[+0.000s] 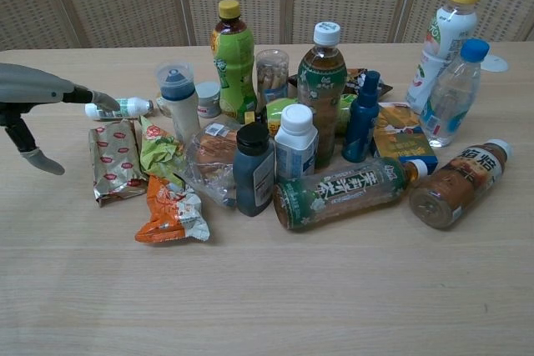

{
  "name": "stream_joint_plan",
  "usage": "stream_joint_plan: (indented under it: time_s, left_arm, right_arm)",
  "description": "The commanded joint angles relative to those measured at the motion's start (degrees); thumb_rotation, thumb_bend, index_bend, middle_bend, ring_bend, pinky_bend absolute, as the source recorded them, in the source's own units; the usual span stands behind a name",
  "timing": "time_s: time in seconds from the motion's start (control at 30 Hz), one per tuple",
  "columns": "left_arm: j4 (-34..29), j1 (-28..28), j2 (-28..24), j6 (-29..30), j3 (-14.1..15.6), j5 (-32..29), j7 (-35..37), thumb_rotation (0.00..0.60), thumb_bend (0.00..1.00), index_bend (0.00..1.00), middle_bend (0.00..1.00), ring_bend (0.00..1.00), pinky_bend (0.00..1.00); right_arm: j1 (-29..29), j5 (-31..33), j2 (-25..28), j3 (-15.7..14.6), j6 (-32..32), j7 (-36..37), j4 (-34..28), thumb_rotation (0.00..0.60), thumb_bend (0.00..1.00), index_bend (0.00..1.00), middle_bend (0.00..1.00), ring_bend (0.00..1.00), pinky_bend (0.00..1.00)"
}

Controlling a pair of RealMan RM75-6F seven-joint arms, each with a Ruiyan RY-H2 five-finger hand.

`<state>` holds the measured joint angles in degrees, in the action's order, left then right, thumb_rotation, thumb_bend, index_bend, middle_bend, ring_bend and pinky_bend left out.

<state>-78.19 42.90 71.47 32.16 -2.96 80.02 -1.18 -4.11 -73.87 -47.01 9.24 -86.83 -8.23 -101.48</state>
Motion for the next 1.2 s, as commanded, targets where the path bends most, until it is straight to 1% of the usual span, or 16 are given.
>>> stream_joint_plan:
  time_s: [0.03,0.27,0.43,0.57,0.67,0.8,0.9,1.0,1.1,1.2]
  left_arm:
    - [1.95,1.47,2.21,-1.19,-0.16,-0.78,-0.33,0.465,0.17,0.00,0.00,0.00,0.00]
    - [6.30,3.90,6.45,-4.56,0.65,-2.66,-1.27,0.466,0.17,0.00,0.00,0.00,0.00]
    - [6.34,4.30,6.20,-6.10,2.06,-3.88,-1.98,0.462,0.17,0.00,0.00,0.00,0.00]
    - [3.15,3.44,3.02,-5.98,3.82,-4.35,-2.59,0.453,0.17,0.00,0.00,0.00,0.00]
    - [-1.37,1.89,-1.14,-4.65,5.75,-4.11,-3.18,0.441,0.17,0.00,0.01,0.00,0.00]
    - [-8.08,-0.98,-7.71,-1.55,8.67,-3.73,-4.40,0.428,0.17,0.00,0.03,0.00,0.00]
    - [-12.96,-3.57,-12.18,1.64,10.26,-3.59,-4.05,0.420,0.17,0.00,0.04,0.00,0.00]
    - [-16.21,-6.16,-15.46,5.25,11.31,-2.41,-2.70,0.420,0.17,0.00,0.03,0.00,0.00]
    - [-16.43,-8.25,-15.99,9.32,11.44,-0.01,-1.50,0.419,0.17,0.00,0.00,0.00,0.00]
    - [-14.07,-9.13,-14.19,11.83,10.92,2.39,-0.18,0.420,0.17,0.00,0.00,0.00,0.00]
  right_arm:
    - [0.25,0.21,0.17,0.01,-0.20,-0.05,-0.08,0.514,0.02,0.00,0.00,0.00,0.00]
    - [0.63,0.39,0.34,0.01,-0.46,-0.24,-0.16,0.514,0.03,0.00,0.00,0.00,0.00]
    - [0.81,0.31,0.42,0.04,-0.71,-0.50,-0.34,0.512,0.03,0.00,0.00,0.00,0.00]
    - [0.80,-0.13,0.33,0.09,-0.96,-0.61,-0.53,0.514,0.03,0.00,0.00,0.00,0.00]
    - [0.87,-0.38,0.11,0.09,-1.14,-0.42,-0.47,0.517,0.03,0.00,0.00,0.00,0.00]
    - [0.83,-0.72,-0.25,0.05,-1.12,-0.27,-0.36,0.513,0.03,0.00,0.00,0.00,0.00]
    - [0.72,-1.05,-0.53,0.05,-1.10,-0.32,-0.38,0.515,0.03,0.00,0.00,0.00,0.00]
    - [0.53,-1.23,-0.81,0.11,-0.95,-0.40,-0.41,0.514,0.02,0.00,0.00,0.00,0.00]
    - [0.20,-1.48,-1.09,0.17,-0.65,-0.56,-0.47,0.515,0.02,0.00,0.00,0.00,0.00]
    - [-0.10,-1.89,-1.26,0.22,-0.46,-0.71,-0.63,0.512,0.02,0.00,0.00,0.00,0.00]
